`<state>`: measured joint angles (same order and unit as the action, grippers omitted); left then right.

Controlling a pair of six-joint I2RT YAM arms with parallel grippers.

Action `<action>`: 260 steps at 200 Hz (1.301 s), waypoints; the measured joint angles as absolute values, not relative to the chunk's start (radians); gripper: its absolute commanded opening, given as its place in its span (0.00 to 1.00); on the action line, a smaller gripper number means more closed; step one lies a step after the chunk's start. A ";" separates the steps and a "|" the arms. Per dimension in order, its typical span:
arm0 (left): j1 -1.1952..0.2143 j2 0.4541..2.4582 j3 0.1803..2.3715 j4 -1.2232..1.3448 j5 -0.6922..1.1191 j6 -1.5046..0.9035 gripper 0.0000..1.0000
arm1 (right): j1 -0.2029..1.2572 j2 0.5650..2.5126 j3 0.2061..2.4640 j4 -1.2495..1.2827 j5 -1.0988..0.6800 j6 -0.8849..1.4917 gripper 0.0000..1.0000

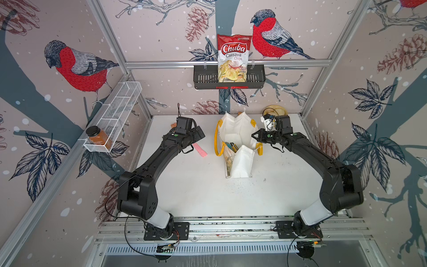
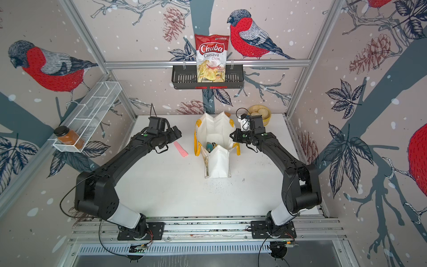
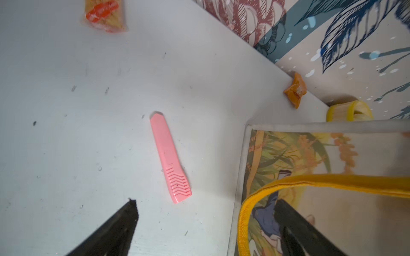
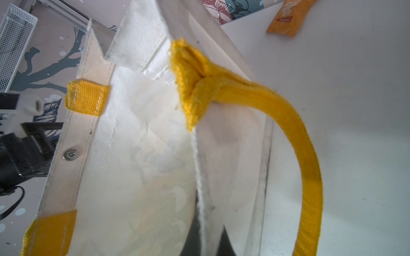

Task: Place the art knife into the pouch
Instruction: Pick up the utility knife at the center of the board.

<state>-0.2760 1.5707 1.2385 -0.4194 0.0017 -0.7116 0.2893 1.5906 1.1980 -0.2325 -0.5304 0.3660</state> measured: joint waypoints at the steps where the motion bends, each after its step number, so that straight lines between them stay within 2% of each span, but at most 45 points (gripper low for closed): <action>1: -0.276 1.572 1.238 -0.420 0.002 -0.712 0.94 | 0.289 1.591 1.198 -0.233 -0.530 0.366 0.00; 17: -0.277 1.615 1.234 -0.424 -0.004 -0.734 0.88 | 0.290 1.591 1.198 -0.233 -0.530 0.366 0.00; 77: -0.315 1.790 1.268 -0.434 -0.066 -0.771 0.88 | 0.291 1.592 1.192 -0.219 -0.530 0.366 0.00; 111: -0.347 1.875 1.334 -0.476 -0.159 -0.788 0.88 | 0.291 1.593 1.189 -0.216 -0.531 0.366 0.00; 152: -0.351 1.933 1.361 -0.516 -0.234 -0.789 0.87 | 0.287 1.593 1.185 -0.210 -0.532 0.366 0.00; 260: -0.351 2.082 1.470 -0.607 -0.292 -0.725 0.86 | 0.282 1.592 1.179 -0.198 -0.536 0.366 0.00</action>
<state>-0.3511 2.0823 1.4700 -0.6075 -0.2916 -0.7250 0.2825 1.5917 1.1786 -0.1978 -0.5362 0.3664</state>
